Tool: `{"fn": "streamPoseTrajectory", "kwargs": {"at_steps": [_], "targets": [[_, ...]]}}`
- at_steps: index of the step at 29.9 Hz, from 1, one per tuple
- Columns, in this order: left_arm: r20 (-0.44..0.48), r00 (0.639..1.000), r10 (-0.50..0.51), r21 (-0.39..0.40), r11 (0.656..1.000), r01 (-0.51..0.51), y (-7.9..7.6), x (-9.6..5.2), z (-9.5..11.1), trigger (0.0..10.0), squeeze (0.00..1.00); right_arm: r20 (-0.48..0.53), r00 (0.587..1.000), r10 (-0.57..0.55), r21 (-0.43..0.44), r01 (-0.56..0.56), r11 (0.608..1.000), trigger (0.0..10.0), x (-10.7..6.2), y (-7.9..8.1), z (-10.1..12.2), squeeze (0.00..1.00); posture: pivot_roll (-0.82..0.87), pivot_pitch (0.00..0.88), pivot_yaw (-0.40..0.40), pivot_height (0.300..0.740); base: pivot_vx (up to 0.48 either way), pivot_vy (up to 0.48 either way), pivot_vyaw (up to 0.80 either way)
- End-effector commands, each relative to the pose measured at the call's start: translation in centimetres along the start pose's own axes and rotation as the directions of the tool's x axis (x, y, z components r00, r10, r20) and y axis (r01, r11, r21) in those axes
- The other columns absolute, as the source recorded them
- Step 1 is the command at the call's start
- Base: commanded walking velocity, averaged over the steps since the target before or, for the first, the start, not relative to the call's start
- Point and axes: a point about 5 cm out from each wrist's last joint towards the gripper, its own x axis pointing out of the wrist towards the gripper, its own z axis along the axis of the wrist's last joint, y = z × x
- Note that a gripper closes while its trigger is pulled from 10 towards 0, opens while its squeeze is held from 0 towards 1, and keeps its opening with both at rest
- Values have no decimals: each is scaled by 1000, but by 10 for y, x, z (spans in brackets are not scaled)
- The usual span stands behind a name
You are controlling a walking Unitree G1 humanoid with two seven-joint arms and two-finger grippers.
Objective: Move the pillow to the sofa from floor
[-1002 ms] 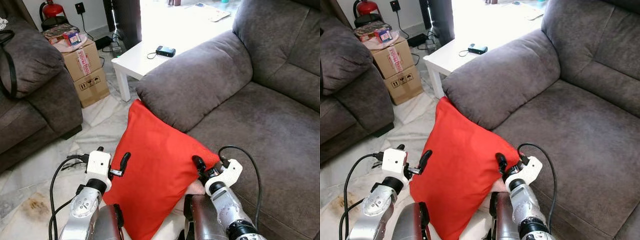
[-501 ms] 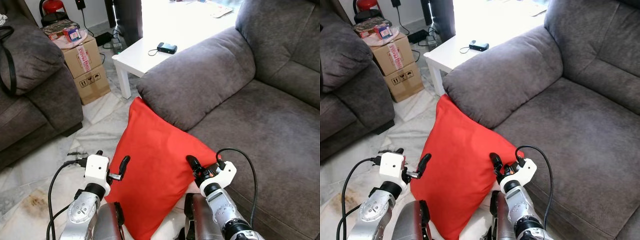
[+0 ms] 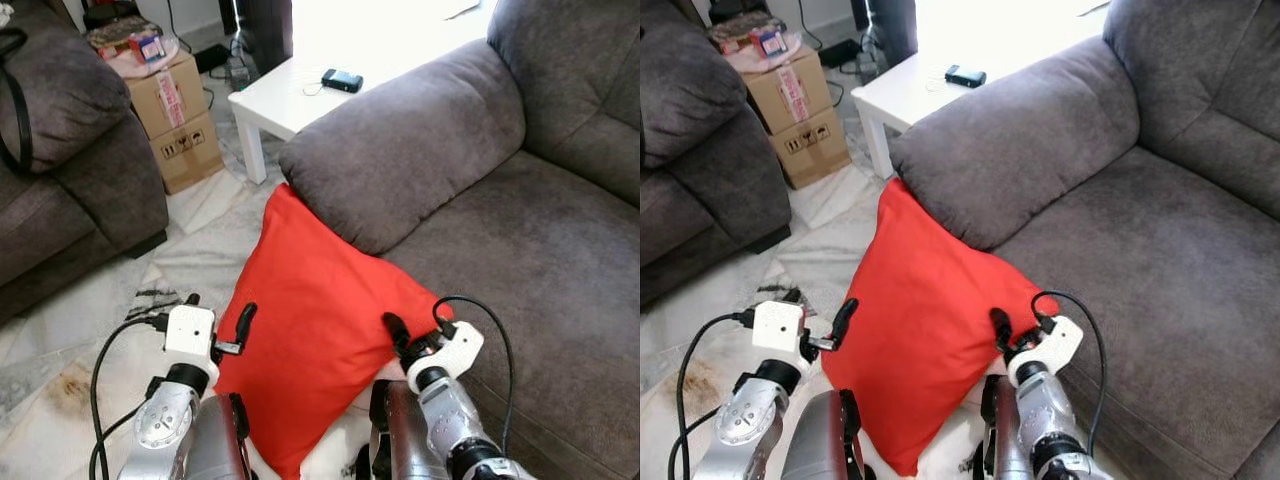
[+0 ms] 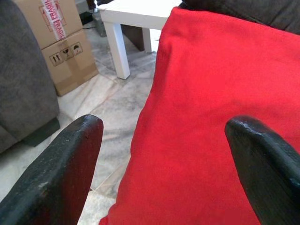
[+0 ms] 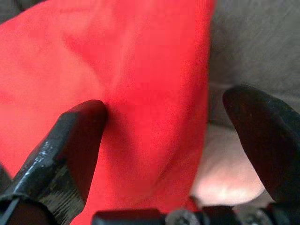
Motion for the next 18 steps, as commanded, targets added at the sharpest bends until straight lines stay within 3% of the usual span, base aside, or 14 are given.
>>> {"fn": "streamPoseTrajectory", "kwargs": {"at_steps": [1,13,14,15,16,18], "targets": [[-8,1000,17,6,1000,-17,3,-4,1,10000,0,-3,1000,-25,-15,25,1000,10000,-1,-3,-2,0,166,269,-31,559,0,0,0],[-17,1000,22,-8,1000,-22,0,-15,4,10000,0,-20,995,93,68,-91,994,10000,7,21,-4,0,193,314,-39,559,0,0,0],[-19,1000,21,-8,1000,-21,0,-17,5,10000,0,-26,993,116,74,-114,991,4902,7,24,-6,0,202,322,-41,559,0,0,0],[-20,1000,21,-8,1000,-22,0,-18,5,10000,0,-26,992,124,74,-122,990,4902,8,26,-6,0,202,322,-41,559,0,0,0],[-21,1000,23,-8,1000,-23,1,-18,5,10000,0,-28,991,132,71,-130,989,0,8,27,-7,0,203,324,-42,559,0,0,0],[-24,999,28,-6,1000,-28,1,-20,5,10000,0,-34,988,150,56,-148,987,0,7,29,-8,0,208,329,-42,559,0,0,0]]}}
